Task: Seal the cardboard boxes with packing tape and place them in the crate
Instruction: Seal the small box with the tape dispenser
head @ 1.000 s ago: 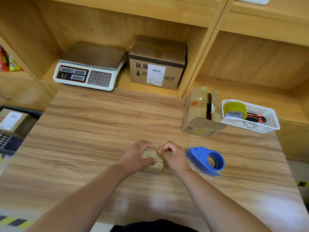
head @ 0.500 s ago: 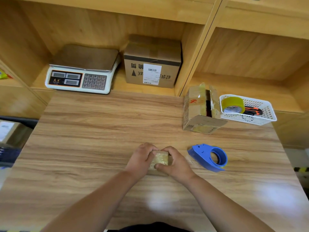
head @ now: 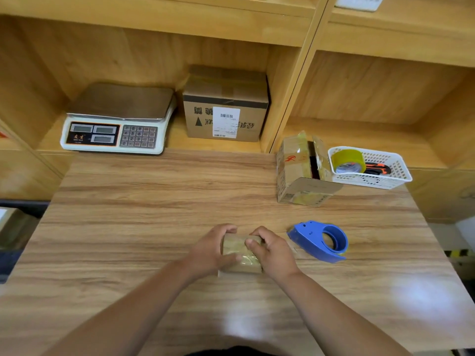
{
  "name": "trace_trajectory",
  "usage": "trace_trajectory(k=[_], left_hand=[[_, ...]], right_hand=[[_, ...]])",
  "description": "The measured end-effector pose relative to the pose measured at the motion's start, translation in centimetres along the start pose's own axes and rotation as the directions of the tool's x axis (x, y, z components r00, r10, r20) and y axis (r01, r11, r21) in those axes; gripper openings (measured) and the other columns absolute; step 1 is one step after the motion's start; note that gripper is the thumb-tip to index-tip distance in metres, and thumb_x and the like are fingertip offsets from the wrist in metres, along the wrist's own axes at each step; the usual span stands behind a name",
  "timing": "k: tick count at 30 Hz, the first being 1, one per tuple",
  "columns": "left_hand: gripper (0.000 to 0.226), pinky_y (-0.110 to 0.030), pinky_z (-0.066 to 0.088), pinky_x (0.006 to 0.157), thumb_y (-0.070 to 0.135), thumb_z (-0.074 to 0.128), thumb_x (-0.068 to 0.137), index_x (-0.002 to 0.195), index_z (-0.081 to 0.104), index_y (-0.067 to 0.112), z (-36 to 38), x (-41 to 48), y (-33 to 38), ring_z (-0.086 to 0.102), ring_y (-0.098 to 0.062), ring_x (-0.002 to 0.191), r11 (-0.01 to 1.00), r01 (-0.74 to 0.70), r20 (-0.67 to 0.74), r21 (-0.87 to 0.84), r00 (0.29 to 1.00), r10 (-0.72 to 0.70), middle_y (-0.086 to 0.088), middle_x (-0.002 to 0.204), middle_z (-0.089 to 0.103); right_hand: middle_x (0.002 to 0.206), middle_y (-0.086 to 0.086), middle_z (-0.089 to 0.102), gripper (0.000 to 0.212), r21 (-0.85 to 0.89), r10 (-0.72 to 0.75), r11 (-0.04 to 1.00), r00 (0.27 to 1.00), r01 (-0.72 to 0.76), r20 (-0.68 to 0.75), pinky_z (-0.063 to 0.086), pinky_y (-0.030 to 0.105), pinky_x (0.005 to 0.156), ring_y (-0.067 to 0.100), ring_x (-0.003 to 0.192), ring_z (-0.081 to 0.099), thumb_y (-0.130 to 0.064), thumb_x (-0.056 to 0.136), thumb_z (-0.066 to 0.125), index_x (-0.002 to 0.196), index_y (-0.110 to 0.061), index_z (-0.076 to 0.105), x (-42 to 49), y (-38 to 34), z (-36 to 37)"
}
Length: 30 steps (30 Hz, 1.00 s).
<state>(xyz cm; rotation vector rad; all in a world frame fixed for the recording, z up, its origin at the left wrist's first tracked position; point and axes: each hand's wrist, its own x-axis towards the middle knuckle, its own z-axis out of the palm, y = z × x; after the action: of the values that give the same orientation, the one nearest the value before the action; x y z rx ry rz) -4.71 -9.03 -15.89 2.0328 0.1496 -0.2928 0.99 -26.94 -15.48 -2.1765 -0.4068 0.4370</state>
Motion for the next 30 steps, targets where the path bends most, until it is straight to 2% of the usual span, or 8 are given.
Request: trace_trajectory(k=[3,7,12,17,21,23,25,30], left_hand=[[0.079,0.004,0.032,0.074,0.067,0.068,0.05,0.121,0.044,0.041,-0.8,-0.5,0.0,0.047,0.018,0.1,1.0,0.01,0.056,-0.001,0.998,-0.01,0.032,0.113,0.046],[0.047,-0.002,0.039,0.07,0.043,0.074,0.064,0.104,0.051,0.045,-0.4,-0.5,-0.1,0.055,0.009,0.089,0.997,0.042,-0.01,-0.07,0.999,-0.043,0.019,0.101,0.059],[0.038,0.005,0.029,0.075,0.025,0.072,0.082,0.116,0.057,0.028,0.3,-0.7,-0.2,0.046,0.016,0.095,0.999,-0.015,-0.122,-0.042,0.992,0.01,0.024,0.106,0.051],[0.016,-0.006,0.034,0.063,0.017,0.059,0.091,0.104,0.063,0.025,1.1,-0.6,0.1,0.049,0.009,0.064,0.993,-0.037,-0.245,-0.11,0.969,0.009,0.019,0.068,0.053],[0.02,-0.007,0.032,0.083,0.01,0.05,0.095,0.107,0.067,0.011,1.7,-0.5,0.0,0.052,-0.005,0.098,0.997,-0.079,-0.341,0.005,0.937,0.076,0.009,0.1,0.059],[0.022,-0.013,0.033,0.086,0.007,0.048,0.096,0.105,0.067,0.011,2.0,-0.5,0.0,0.052,-0.008,0.101,0.997,-0.077,-0.38,-0.003,0.922,0.07,0.009,0.101,0.059],[0.024,-0.019,0.036,0.09,0.007,0.045,0.096,0.104,0.067,0.013,2.4,-0.6,-0.1,0.052,-0.01,0.102,0.998,-0.06,-0.426,-0.037,0.904,0.038,0.009,0.102,0.06],[0.025,-0.022,0.034,0.092,0.011,0.043,0.098,0.106,0.067,0.014,3.3,-0.6,-0.2,0.049,-0.007,0.103,0.999,-0.026,-0.486,-0.028,0.874,0.009,0.012,0.103,0.058]], right_hand=[[0.064,-0.001,0.052,0.012,-0.012,-0.008,1.0,1.0,0.007,-0.005,0.042,0.036,0.062,0.015,0.061,0.046,-0.028,0.089,0.064,0.084,-0.018,0.059,-0.2,0.0,0.0],[0.06,-0.01,0.046,0.012,-0.03,-0.019,0.999,0.999,0.018,-0.028,0.038,0.031,0.06,0.01,0.058,0.042,-0.028,0.089,0.064,0.083,-0.02,0.058,-0.4,0.1,0.3],[0.072,0.0,0.06,0.011,-0.023,-0.016,1.0,1.0,0.015,-0.026,0.044,0.034,0.067,0.017,0.068,0.054,-0.027,0.09,0.063,0.088,-0.016,0.062,-0.6,-0.1,0.3],[0.084,0.0,0.064,0.017,-0.08,0.032,0.996,0.999,-0.031,0.007,0.045,0.033,0.074,0.016,0.077,0.055,-0.031,0.091,0.061,0.101,-0.017,0.065,-0.5,-1.1,0.0],[0.13,-0.004,0.055,0.056,-0.345,0.049,0.936,0.996,-0.072,-0.076,0.03,0.033,0.107,0.015,0.123,0.046,-0.052,0.087,0.056,0.132,-0.019,0.05,-0.8,-2.1,1.3],[0.144,-0.001,0.038,0.089,-0.356,0.098,0.922,0.982,-0.151,-0.163,0.022,0.033,0.111,0.017,0.134,0.032,-0.067,0.077,0.055,0.145,-0.014,0.03,-1.5,-2.6,2.8],[0.144,0.002,0.035,0.104,-0.312,0.164,0.919,0.952,-0.243,-0.259,0.019,0.034,0.111,0.018,0.136,0.029,-0.074,0.069,0.055,0.146,-0.011,0.023,-2.0,-2.8,3.9],[0.121,-0.001,0.054,0.082,-0.275,0.249,0.887,0.886,-0.371,-0.392,0.028,0.037,0.104,0.019,0.12,0.046,-0.072,0.07,0.059,0.122,-0.011,0.048,-1.9,-2.6,4.4]])
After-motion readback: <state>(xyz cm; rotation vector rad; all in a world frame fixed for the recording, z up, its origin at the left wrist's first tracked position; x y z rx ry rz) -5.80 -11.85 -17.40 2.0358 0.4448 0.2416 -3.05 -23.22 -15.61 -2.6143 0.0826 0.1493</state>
